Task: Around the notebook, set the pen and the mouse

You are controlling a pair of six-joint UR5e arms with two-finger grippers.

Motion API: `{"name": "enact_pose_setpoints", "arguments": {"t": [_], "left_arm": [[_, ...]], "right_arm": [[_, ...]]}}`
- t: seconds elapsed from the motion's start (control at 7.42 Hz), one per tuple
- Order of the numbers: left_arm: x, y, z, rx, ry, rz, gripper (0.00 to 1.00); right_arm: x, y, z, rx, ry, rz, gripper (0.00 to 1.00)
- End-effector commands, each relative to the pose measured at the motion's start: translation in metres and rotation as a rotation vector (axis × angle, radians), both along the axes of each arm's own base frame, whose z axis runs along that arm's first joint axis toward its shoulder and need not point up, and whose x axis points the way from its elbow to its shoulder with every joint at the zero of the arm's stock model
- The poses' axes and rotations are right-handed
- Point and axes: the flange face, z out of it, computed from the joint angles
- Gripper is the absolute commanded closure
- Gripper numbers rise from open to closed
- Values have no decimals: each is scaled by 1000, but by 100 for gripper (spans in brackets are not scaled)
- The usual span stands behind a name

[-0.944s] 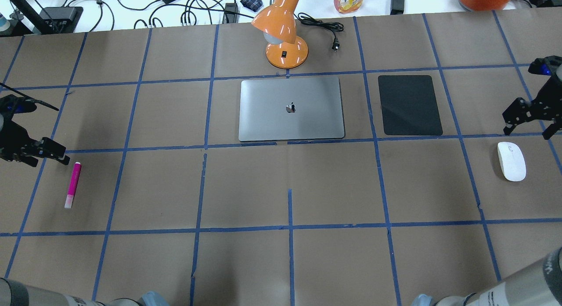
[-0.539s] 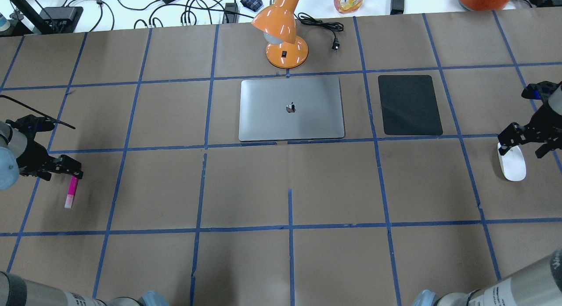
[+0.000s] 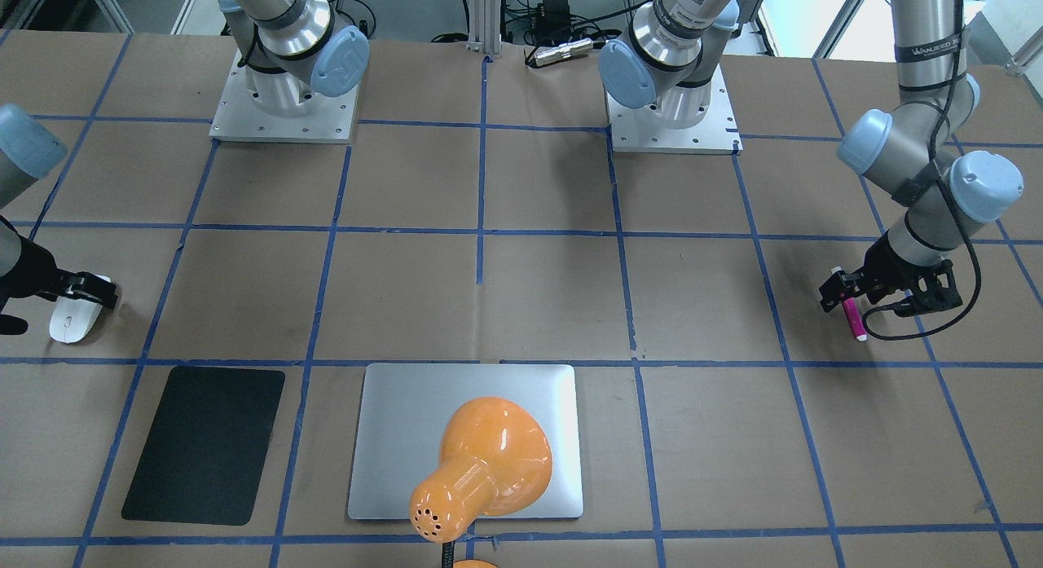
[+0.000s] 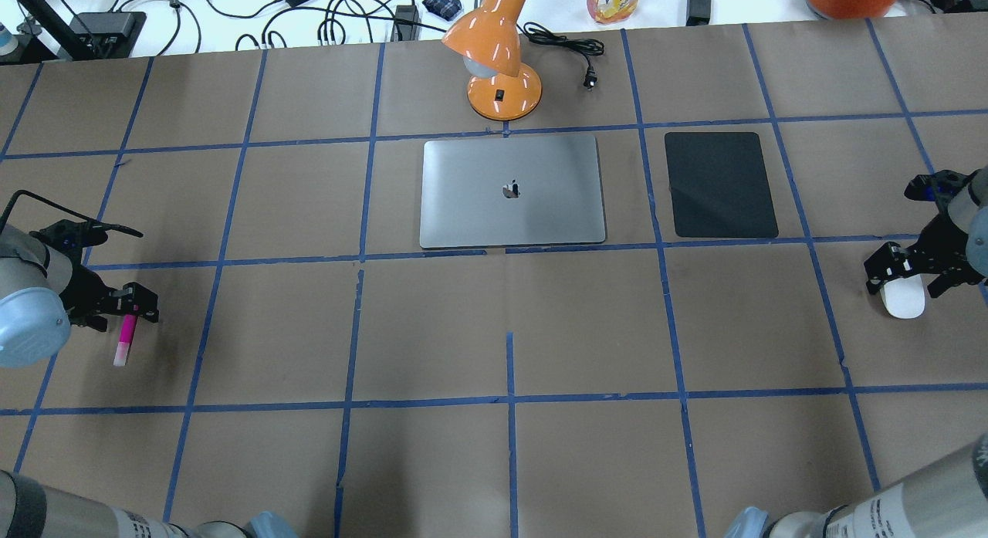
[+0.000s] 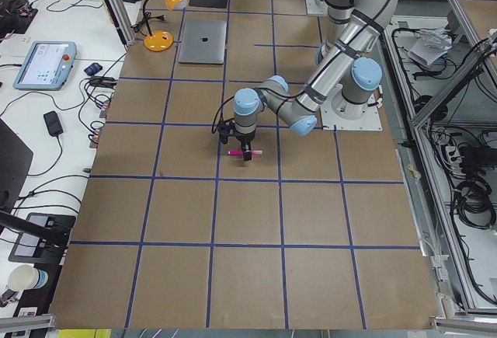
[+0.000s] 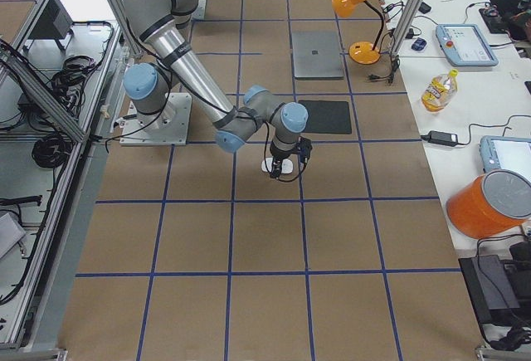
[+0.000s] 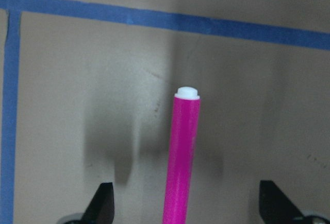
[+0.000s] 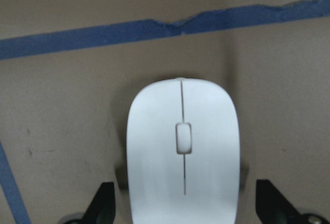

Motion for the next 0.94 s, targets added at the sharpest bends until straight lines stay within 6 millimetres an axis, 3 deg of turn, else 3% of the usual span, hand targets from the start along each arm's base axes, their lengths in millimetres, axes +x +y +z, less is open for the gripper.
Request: {"name": "enact_pose_setpoints", "arguments": {"t": [0.0,0.13,0.27,0.4,0.54,0.81], "left_arm": [[1,1,-1,2,-2,3,71],[1,0,1,-1,-6,1,80],[2,0,1,-2,-7,0,85],[1,1,1,2,-6,1,88],[2,0,9,-5,-12,2,98],[-1,2,20,18,-46,-4,100]], "right_arm": [[-1,-1,0,-7,6,0,16],[-1,-1,0,-8,4,1,34],[-1,-1,1,-9,5,1,44],[-1,-2,4,-13,8,1,46],[-1,-1,8,-15,10,1,48],[-2,-14,31,-19,16,6,52]]}}
